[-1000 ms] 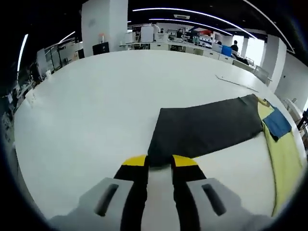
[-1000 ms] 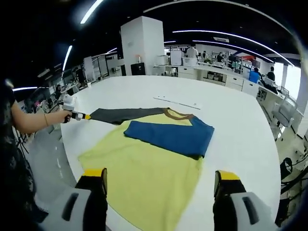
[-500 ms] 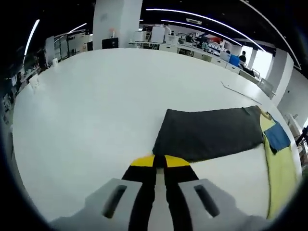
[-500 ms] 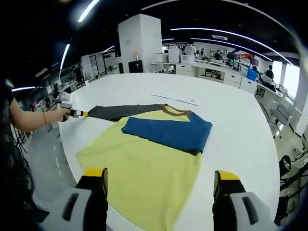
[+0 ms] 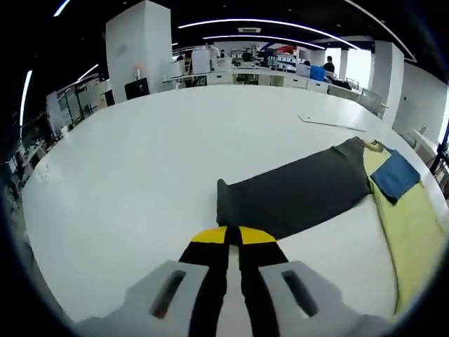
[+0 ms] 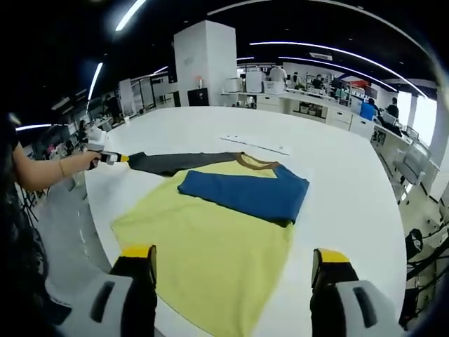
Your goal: Fold the garment on the visible template until the final outline fits inside the template.
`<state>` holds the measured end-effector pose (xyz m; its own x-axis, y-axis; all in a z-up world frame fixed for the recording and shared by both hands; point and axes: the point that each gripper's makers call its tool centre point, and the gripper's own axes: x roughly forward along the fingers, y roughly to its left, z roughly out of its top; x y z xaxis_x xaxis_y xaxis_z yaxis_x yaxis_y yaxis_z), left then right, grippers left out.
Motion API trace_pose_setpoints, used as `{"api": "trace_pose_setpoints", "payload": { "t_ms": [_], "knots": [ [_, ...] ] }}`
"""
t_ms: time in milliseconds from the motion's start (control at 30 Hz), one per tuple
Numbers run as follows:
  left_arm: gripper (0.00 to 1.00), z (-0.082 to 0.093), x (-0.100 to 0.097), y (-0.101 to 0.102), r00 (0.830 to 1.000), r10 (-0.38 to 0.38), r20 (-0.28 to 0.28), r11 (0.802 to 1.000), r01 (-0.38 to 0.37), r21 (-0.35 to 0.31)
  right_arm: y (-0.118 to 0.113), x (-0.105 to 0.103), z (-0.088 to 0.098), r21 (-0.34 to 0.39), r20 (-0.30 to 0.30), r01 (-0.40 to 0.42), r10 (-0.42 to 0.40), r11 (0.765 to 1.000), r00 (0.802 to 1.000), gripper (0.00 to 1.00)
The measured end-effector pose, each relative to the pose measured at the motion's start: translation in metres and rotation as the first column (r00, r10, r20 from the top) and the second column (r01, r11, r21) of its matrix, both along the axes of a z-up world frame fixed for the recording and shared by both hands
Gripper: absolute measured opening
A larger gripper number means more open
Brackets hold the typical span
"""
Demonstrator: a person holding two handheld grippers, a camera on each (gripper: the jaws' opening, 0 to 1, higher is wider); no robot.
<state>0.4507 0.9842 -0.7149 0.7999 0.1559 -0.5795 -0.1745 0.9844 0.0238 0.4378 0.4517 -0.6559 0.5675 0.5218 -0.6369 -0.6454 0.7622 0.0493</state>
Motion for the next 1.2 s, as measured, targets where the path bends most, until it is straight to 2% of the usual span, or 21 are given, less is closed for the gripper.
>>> {"api": "trace_pose_setpoints", "payload": {
  "t_ms": [67,233,567,900,1200],
  "knots": [
    [0.01,0.007,0.004,-0.004,1.000,-0.014,0.016,1.000,0.014,-0.002,0.000,0.000,0.000,-0.002,-0.003,-0.001,0.001,1.000,1.000,0.92],
    [0.01,0.015,0.007,-0.013,0.999,-0.049,0.016,0.999,0.049,0.009,-0.002,-0.001,-0.001,-0.011,-0.006,-0.001,0.001,1.000,1.000,0.92],
    [0.01,0.038,0.020,-0.043,0.989,-0.131,0.062,0.991,0.132,-0.018,0.004,-0.005,-0.003,-0.006,-0.013,-0.027,0.026,1.000,1.000,0.92],
    [0.01,0.073,0.041,-0.080,0.971,-0.205,0.124,0.978,0.209,-0.021,0.009,-0.007,-0.003,-0.007,-0.013,-0.058,0.058,0.998,0.998,0.92],
    [0.01,0.091,0.063,-0.116,0.951,-0.267,0.156,0.961,0.275,-0.031,0.009,-0.009,-0.003,-0.001,-0.009,-0.074,0.074,0.997,0.997,0.92]
  ]
}}
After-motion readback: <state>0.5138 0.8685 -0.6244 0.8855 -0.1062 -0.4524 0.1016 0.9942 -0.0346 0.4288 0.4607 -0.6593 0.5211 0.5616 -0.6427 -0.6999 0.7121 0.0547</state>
